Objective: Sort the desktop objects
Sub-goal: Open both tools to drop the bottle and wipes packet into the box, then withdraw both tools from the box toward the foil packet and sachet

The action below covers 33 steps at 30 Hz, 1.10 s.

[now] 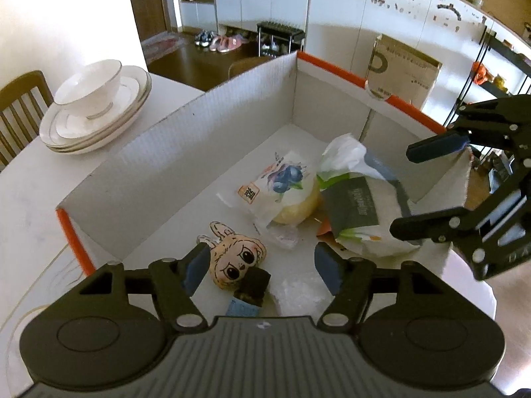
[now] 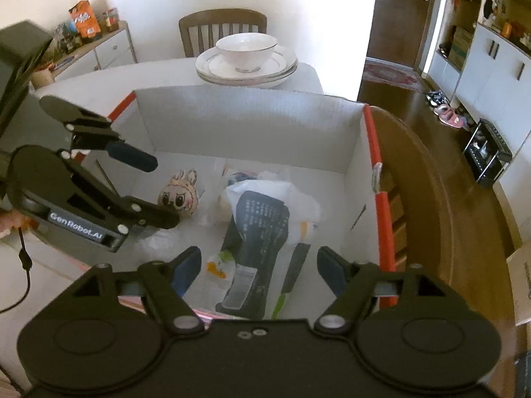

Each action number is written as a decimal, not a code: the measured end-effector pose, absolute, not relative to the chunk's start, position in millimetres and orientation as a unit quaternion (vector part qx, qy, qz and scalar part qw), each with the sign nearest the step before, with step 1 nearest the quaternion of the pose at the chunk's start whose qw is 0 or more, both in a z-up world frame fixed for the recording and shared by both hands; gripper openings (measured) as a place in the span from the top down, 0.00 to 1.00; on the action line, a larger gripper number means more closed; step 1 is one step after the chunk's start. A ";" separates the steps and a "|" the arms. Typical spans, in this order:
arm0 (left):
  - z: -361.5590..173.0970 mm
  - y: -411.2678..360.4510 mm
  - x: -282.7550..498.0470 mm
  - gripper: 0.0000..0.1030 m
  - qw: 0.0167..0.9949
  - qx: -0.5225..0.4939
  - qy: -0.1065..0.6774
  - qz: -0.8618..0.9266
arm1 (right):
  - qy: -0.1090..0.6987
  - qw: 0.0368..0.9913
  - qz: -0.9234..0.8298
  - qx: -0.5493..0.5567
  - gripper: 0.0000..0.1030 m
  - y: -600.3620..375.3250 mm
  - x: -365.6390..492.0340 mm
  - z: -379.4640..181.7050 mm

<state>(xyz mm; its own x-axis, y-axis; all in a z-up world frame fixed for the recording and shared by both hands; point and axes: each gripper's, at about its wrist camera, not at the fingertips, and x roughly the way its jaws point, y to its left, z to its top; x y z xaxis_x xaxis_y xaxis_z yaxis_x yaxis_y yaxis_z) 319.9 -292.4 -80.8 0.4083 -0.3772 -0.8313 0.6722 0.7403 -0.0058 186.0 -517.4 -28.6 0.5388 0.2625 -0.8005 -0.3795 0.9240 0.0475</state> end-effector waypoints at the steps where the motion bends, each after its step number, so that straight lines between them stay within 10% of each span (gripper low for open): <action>1: -78.3 -290.3 317.7 0.34 0.824 0.164 0.437 -0.320 | 0.442 0.876 0.183 -0.062 0.25 -518.3 184.8 -25.6; 33: -3.6 -175.6 236.1 0.33 0.877 0.085 0.337 -0.332 | 0.392 0.893 0.217 -0.037 0.19 -424.1 129.5 25.1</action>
<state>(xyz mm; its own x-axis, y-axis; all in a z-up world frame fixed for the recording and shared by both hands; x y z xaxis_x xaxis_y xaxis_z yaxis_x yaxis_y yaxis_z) 236.1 -175.6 -3.6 0.5522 -0.5255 -0.6473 0.6397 0.7649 -0.0752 129.5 -424.1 25.1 0.5989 0.3577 -0.7165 -0.4164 0.9033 0.1029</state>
